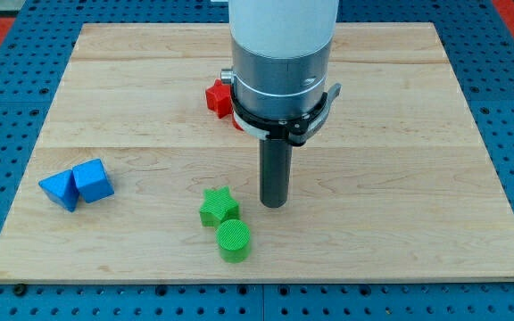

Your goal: Push the yellow hexagon towards the top left

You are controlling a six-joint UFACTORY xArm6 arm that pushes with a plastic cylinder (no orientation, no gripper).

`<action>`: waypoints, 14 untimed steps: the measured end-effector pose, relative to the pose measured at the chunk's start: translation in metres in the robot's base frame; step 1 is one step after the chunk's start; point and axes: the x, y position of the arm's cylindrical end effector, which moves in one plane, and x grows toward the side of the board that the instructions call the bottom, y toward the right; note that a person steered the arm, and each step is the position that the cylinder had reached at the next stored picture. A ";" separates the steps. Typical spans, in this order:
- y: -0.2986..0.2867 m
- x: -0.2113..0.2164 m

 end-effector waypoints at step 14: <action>-0.149 -0.281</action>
